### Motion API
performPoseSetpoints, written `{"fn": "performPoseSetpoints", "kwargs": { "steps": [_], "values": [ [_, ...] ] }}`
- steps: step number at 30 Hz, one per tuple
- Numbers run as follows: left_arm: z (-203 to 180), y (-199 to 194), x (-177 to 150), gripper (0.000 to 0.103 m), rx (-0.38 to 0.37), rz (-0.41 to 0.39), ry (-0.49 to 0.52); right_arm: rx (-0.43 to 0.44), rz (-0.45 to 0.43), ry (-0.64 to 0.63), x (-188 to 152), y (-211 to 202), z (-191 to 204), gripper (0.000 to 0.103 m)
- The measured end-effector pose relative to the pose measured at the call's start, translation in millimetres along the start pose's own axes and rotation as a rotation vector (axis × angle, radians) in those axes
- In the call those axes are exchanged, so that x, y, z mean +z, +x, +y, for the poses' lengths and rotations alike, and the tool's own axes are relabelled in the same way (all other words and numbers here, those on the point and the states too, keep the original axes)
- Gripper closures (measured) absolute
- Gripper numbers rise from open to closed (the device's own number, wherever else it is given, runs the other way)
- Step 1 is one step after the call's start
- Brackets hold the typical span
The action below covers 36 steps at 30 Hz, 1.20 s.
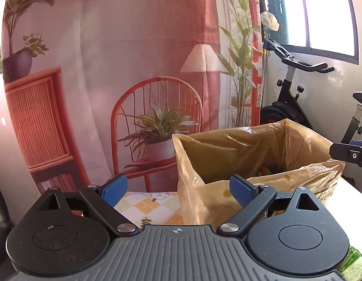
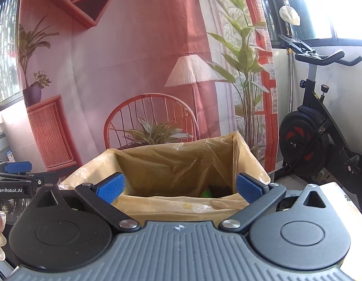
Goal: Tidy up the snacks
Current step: 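Move both grippers back toward the snack pile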
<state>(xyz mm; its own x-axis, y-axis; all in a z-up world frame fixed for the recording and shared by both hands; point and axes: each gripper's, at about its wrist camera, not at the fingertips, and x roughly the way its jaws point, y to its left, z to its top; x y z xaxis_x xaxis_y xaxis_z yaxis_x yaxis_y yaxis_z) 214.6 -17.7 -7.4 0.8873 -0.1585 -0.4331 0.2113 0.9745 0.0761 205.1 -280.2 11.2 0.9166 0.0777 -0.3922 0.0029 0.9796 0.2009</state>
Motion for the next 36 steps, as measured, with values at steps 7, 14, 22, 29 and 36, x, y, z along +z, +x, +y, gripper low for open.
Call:
{"fn": "performPoseSetpoints", "kwargs": {
  "steps": [7,14,22,29,36],
  "values": [
    [5,-8,-27,0.008,-0.013,0.04,-0.02,-0.003,-0.007,-0.029,-20,-20,21,0.0],
    [14,-23,-50,0.008,-0.009,0.059,-0.062,0.045,0.069,-0.105,-40,-25,50,0.0],
    [23,-39,-67,0.009,0.052,0.073,-0.122,0.055,0.1,-0.123,-56,-30,56,0.002],
    [24,-37,-96,0.013,0.04,0.171,-0.141,0.082,0.202,-0.174,-82,-28,45,0.009],
    [17,-32,-129,0.017,-0.005,0.257,-0.14,0.157,0.336,-0.218,-118,-27,41,0.016]
  ]
}}
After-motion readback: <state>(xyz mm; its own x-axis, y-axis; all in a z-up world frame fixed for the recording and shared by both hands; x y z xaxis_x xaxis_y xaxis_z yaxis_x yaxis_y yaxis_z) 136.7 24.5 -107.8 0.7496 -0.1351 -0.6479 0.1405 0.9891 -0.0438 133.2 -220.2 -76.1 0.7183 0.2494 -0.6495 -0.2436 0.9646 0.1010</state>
